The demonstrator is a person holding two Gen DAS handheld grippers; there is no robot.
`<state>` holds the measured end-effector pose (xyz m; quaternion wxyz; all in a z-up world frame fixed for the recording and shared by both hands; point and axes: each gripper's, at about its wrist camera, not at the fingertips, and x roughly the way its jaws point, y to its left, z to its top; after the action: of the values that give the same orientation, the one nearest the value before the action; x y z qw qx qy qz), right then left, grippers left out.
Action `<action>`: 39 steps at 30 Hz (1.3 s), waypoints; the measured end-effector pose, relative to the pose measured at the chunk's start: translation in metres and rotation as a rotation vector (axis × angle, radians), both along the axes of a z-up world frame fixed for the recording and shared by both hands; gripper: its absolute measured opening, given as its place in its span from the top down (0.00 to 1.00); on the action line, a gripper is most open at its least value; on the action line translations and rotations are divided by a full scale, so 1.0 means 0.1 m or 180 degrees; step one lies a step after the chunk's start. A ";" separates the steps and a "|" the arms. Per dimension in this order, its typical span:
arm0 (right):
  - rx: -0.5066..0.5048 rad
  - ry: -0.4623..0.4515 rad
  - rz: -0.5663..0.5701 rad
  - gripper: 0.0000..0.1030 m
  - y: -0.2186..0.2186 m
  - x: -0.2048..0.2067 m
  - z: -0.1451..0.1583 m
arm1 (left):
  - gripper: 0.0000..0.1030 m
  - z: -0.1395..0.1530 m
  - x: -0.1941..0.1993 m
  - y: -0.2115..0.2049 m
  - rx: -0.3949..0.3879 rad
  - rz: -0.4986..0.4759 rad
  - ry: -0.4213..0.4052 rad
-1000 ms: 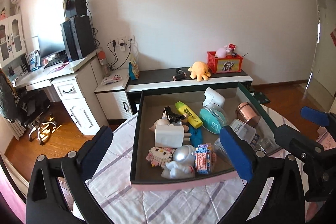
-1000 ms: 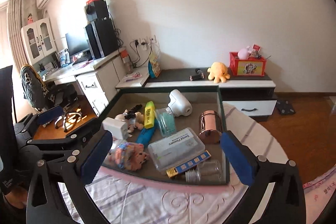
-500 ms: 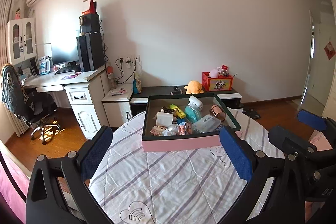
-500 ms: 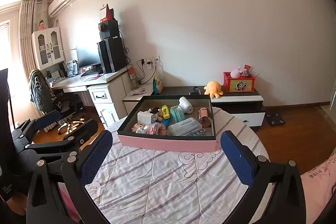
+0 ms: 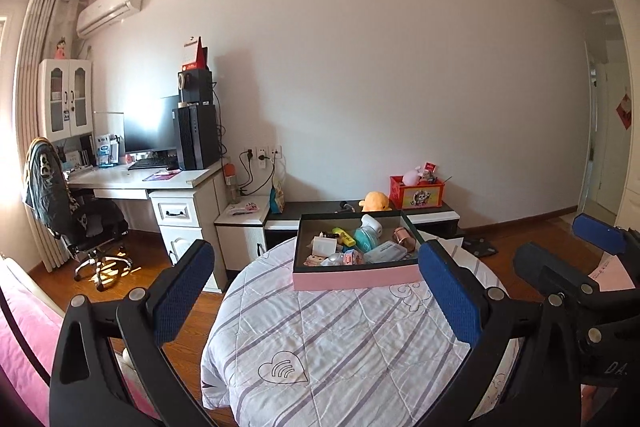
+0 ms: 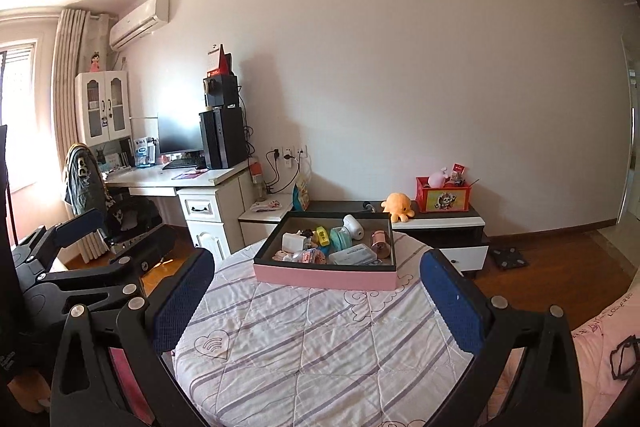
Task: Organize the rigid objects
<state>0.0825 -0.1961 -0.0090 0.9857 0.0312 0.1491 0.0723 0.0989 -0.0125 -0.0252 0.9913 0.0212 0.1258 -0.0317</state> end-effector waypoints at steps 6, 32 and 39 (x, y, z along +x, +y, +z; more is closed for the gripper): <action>-0.0039 -0.0094 -0.0029 0.00 0.01 -0.34 0.13 | 0.00 0.12 -0.31 0.02 0.0035 0.0022 -0.0105; -0.0159 -0.0325 -0.0100 0.00 0.06 -0.68 0.32 | 0.00 0.31 -0.66 0.00 0.0102 0.0128 -0.0351; -0.0159 -0.0329 -0.0064 0.00 0.05 -0.66 0.33 | 0.00 0.30 -0.70 0.02 0.0099 0.0163 -0.0399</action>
<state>0.0164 -0.1913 0.0237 0.9932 0.0044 0.0994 0.0602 0.0294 -0.0102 0.0044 0.9973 0.0353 0.0644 -0.0029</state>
